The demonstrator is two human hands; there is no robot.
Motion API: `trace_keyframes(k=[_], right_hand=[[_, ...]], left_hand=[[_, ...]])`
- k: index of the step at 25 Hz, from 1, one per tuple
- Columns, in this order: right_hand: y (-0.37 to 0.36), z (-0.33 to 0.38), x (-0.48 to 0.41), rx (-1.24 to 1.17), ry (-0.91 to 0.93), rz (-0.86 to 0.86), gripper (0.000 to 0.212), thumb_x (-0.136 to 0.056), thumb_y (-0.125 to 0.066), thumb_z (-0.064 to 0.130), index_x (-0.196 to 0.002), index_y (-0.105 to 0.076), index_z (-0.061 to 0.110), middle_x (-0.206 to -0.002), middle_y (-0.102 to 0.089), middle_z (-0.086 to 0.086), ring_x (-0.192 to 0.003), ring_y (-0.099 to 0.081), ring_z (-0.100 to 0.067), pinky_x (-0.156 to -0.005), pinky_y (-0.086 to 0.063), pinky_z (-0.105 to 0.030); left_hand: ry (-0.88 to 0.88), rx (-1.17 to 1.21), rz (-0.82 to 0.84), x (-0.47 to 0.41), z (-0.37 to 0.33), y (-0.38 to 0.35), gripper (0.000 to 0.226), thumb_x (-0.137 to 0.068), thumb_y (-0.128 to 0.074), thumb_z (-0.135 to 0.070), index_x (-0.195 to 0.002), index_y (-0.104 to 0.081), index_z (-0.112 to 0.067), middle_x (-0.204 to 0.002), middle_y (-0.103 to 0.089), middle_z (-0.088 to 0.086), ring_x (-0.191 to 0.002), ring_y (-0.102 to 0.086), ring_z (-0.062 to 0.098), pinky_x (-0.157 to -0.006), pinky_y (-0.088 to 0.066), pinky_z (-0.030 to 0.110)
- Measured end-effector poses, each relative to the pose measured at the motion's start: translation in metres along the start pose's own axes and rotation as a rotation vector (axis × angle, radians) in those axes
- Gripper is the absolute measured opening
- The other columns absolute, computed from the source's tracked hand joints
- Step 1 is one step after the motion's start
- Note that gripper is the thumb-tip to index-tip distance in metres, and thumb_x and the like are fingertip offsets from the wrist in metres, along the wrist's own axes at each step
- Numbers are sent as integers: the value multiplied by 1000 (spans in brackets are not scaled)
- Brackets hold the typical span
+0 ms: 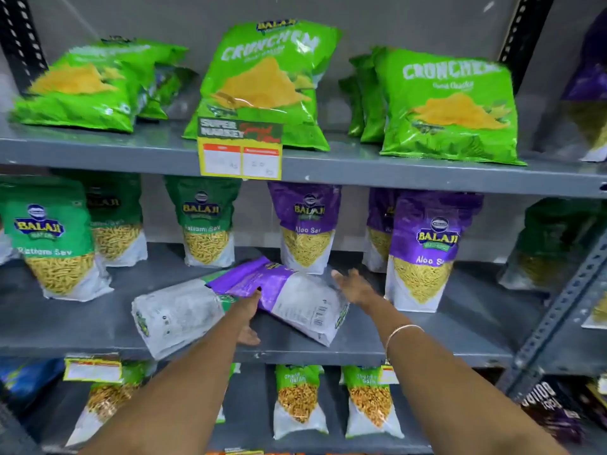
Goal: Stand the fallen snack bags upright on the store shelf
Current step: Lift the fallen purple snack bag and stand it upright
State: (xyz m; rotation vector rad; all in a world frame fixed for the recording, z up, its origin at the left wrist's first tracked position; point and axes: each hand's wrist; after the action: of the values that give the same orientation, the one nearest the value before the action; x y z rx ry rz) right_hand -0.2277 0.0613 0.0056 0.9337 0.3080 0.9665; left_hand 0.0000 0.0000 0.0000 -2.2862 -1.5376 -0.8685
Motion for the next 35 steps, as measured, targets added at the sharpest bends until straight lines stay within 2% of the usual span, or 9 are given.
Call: trace_keyframes(k=[2, 5, 7, 11, 17, 21, 27, 32, 35], right_hand=[[9, -8, -10, -119, 43, 109, 46, -79, -38, 63, -88, -56, 22, -90, -51, -10, -94, -48, -18, -81, -34, -31], [19, -11, -15, -308, 58, 346, 44, -90, -46, 45, -104, -64, 7, -102, -61, -11, -88, -51, -13, -69, -38, -21], [22, -11, -16, -269, 41, 453, 35, -87, -53, 43, -88, -63, 9, -86, -64, -5, -72, -55, -12, -55, -40, -17], [25, -15, -22, -287, 55, 465, 32, -79, -69, 32, -60, -47, 18, -60, -47, 6, -54, -44, -6, -44, -34, -14], [30, -15, -9, -276, 52, 437, 47, -69, -78, 28, -106, -56, 10, -86, -56, 1, -73, -53, -10, -62, -45, -24], [20, -16, -5, -365, 101, 198, 55, -57, -86, 16, -97, -48, 10, -82, -54, 3, -77, -53, -14, -60, -43, -23], [-18, -25, -10, -575, 44, -106, 62, -54, -84, -2, -94, -37, 7, -114, -55, -19, -106, -54, -29, -87, -47, -37], [-26, -29, -9, -500, -26, -166, 78, -60, -83, 8, -118, -32, -3, -126, -44, -19, -120, -45, -32, -99, -42, -40], [-26, -22, -9, -512, -148, -117, 82, -69, -76, 9, -127, -19, -4, -110, -46, -13, -96, -55, -27, -83, -51, -42]], left_hand=[[40, 243, 50, -8, -3, -25, 80, -88, -45, -52, -144, -23, 0, -142, -38, 31, -133, -39, 42, -109, -34, 49], [34, 397, 33, -21, -7, -45, 54, -90, -49, -40, -129, -42, -3, -111, -57, 25, -116, -52, 41, -108, -33, 48], [53, 460, -26, -26, -11, -46, 51, -86, -57, -39, -120, -43, -4, -123, -56, 24, -123, -50, 39, -109, -35, 52], [55, 419, -68, -22, -19, -40, 55, -79, -63, -47, -116, -44, -11, -84, -58, 15, -122, -52, 35, -105, -37, 55], [-218, 336, -4, 4, -62, -35, 30, -81, -68, -25, -105, -54, -13, -60, -70, 2, -50, -68, 16, -53, -56, 30], [-435, 56, 3, -3, -86, -34, 57, -58, -85, -35, -100, -62, -5, -104, -67, 4, -92, -67, 9, -74, -49, 26], [-623, -114, 15, -23, -92, -47, 17, -69, -78, -5, -61, -64, -11, -38, -62, -14, -37, -53, -5, -48, -45, 7], [-617, -93, 109, -29, -75, -47, 35, -72, -75, -8, -106, -67, -3, -86, -69, 2, -78, -63, 11, -63, -48, 14], [-556, -169, 255, -24, -66, -43, 42, -74, -73, -5, -114, -63, -8, -76, -73, -15, -80, -65, -1, -64, -46, 12]])
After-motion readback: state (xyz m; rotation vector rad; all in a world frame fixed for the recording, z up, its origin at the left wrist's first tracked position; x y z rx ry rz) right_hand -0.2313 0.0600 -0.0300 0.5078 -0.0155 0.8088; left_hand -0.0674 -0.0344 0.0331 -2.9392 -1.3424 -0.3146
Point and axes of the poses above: each hand's wrist, its own x-axis away from the middle knuckle, its own y-axis out of the back of the hand, z = x × y
